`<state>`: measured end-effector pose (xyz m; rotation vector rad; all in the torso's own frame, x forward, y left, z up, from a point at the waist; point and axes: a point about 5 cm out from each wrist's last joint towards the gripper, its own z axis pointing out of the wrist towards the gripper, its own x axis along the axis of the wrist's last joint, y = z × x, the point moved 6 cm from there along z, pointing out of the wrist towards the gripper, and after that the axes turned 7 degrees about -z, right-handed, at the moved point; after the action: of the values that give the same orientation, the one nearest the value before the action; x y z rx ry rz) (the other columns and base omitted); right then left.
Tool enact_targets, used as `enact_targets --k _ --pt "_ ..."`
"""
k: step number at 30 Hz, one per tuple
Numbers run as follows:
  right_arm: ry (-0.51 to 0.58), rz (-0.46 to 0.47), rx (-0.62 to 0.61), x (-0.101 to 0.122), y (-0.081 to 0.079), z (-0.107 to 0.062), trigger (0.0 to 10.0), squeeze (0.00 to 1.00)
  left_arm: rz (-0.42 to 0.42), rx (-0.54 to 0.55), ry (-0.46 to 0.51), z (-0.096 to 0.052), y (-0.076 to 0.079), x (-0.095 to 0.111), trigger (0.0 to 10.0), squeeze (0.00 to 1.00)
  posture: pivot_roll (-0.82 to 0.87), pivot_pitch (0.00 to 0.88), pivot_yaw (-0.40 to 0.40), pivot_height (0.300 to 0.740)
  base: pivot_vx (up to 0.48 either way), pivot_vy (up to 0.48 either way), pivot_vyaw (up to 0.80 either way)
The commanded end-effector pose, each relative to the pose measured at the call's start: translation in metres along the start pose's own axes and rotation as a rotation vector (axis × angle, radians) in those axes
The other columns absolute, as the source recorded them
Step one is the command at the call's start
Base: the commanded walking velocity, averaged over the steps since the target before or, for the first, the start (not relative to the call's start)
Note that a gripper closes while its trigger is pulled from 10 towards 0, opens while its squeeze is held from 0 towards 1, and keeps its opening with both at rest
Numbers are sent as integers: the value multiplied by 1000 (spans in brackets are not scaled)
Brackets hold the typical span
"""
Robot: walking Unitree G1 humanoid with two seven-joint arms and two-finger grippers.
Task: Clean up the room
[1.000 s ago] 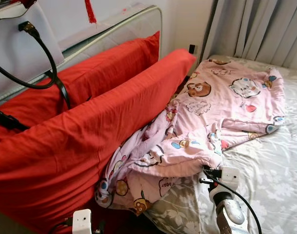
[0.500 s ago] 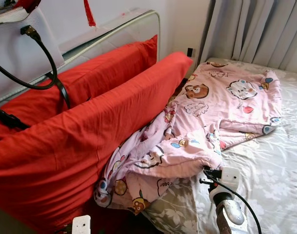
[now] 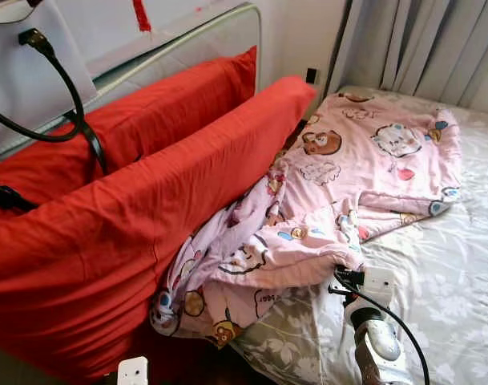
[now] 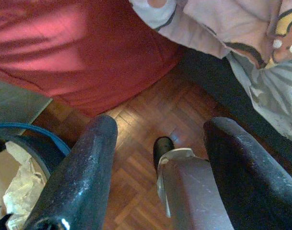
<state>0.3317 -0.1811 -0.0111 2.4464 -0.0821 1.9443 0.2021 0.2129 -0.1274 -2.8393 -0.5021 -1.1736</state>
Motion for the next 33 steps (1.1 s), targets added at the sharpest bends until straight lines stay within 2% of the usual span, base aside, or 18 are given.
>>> enact_targets --k 1,18,21,23,33 --pt "-2 -1 -1 -1 -1 0 10000 0 -7 18 -25 -2 -7 -6 10000 0 -133 129 17 740 -285 0 0" --pt "6 -16 -43 2 7 0 10000 0 9 2 -29 -1 -5 -5 10000 0 -136 131 19 740 -296 0 0" --pt "21 -22 -67 6 12 1 10000 0 10 2 -30 -1 -6 -5 10000 0 -133 131 19 740 -305 0 0" --pt "32 -34 -111 10 22 2 10000 0 12 3 -31 -1 -6 -5 10000 0 -135 133 20 740 -306 0 0" --pt "64 -57 -183 20 39 2 10000 0 13 0 -31 -1 -6 -5 10000 0 -134 133 21 740 -305 0 0"
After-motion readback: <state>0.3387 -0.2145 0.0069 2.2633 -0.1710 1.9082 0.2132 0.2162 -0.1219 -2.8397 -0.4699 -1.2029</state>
